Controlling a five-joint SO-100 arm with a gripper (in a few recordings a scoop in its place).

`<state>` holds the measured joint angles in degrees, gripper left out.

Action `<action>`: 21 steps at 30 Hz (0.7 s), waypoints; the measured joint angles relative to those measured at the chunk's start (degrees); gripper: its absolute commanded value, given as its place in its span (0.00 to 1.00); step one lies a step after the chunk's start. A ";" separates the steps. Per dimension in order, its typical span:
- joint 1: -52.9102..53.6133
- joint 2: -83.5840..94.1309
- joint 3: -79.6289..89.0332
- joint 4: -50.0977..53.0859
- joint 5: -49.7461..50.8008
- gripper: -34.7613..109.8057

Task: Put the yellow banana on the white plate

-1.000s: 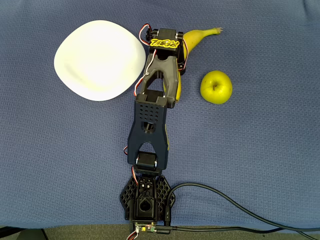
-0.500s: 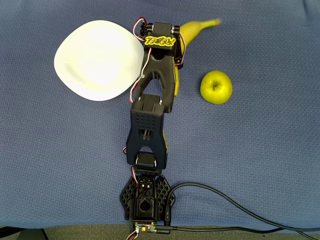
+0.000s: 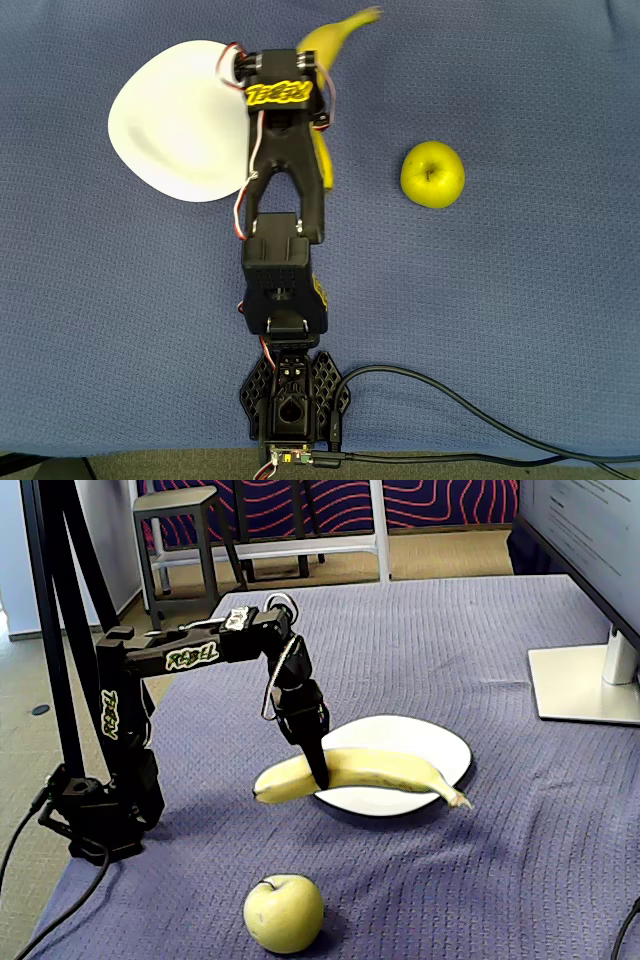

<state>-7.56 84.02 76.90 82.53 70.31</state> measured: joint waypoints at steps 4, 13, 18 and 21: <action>-3.60 0.00 0.70 -2.02 -1.14 0.24; -12.83 -1.14 -0.88 -2.64 -1.14 0.24; -16.26 -6.24 -5.36 -2.72 0.26 0.24; -17.93 -9.14 -7.82 -2.72 1.05 0.24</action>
<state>-25.49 74.88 69.08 79.80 71.37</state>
